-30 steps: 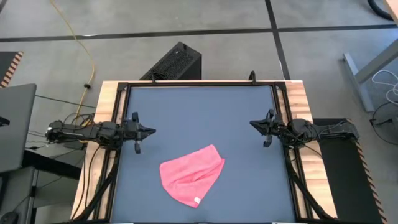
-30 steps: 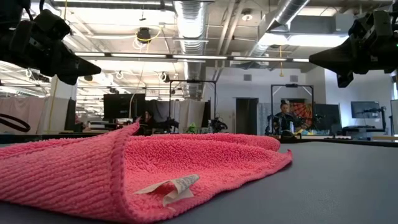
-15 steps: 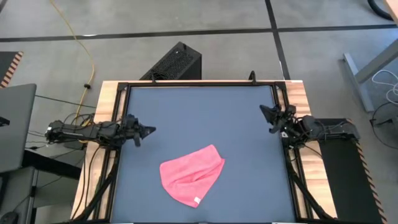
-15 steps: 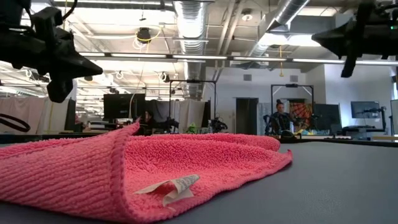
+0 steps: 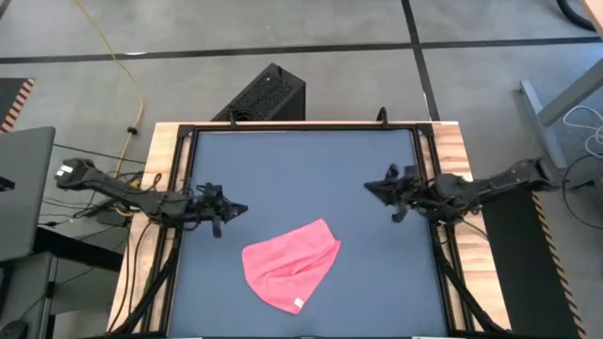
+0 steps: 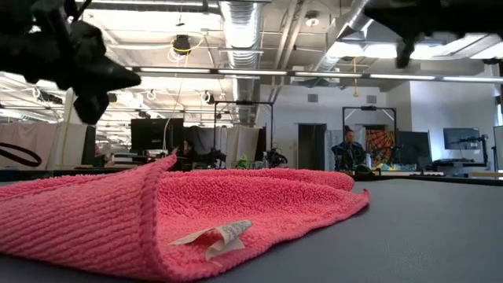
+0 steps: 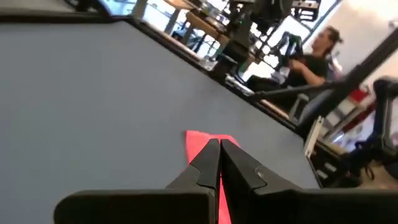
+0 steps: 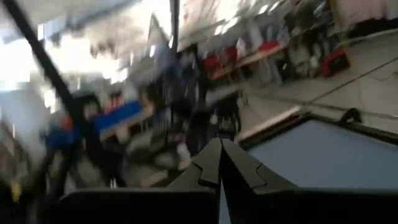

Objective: Roll towel into tight, uniform cylinder
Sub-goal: Fold the red towel

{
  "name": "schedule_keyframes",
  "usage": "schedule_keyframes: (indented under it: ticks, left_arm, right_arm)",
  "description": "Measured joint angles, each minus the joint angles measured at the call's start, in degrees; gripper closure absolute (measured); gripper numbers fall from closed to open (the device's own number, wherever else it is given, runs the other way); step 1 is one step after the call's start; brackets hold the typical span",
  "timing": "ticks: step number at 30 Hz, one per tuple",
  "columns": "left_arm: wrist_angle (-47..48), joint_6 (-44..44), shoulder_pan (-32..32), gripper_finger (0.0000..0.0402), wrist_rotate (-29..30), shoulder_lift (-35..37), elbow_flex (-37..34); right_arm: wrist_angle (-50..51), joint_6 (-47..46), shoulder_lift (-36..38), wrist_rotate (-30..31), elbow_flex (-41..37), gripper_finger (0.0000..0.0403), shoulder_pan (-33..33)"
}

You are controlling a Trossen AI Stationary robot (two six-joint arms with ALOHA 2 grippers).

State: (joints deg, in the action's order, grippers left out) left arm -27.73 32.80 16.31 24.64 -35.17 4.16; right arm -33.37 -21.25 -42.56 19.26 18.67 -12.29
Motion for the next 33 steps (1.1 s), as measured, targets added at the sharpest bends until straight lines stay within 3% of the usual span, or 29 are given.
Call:
schedule_keyframes:
  ticks: [9, 15, 21, 25, 33]
  left_arm:
    - [11.22, -10.76, 1.74, 0.0401, -11.30, -21.25, 15.44]
    - [12.71, -15.05, 4.61, 0.0401, -14.74, -31.31, 20.11]
    - [10.94, -18.62, 7.40, 0.0401, -15.42, -41.88, 22.33]
    - [7.21, -19.80, 8.41, 0.0395, -16.13, -47.46, 23.85]
    - [11.48, -22.56, 8.55, 0.0340, -16.74, -49.20, 28.13]
  right_arm:
    - [4.60, 12.93, -31.54, -3.05, 23.61, 0.0365, -9.01]
    - [31.67, 18.07, -47.72, -1.93, 43.91, 0.0359, -12.88]
    - [57.18, 14.41, -62.15, 0.10, 61.99, 0.0338, -14.71]
    - [61.07, 14.40, -69.00, -3.04, 69.88, 0.0322, -15.58]
    - [56.71, 14.08, -76.61, -13.54, 77.95, 0.0282, -16.37]
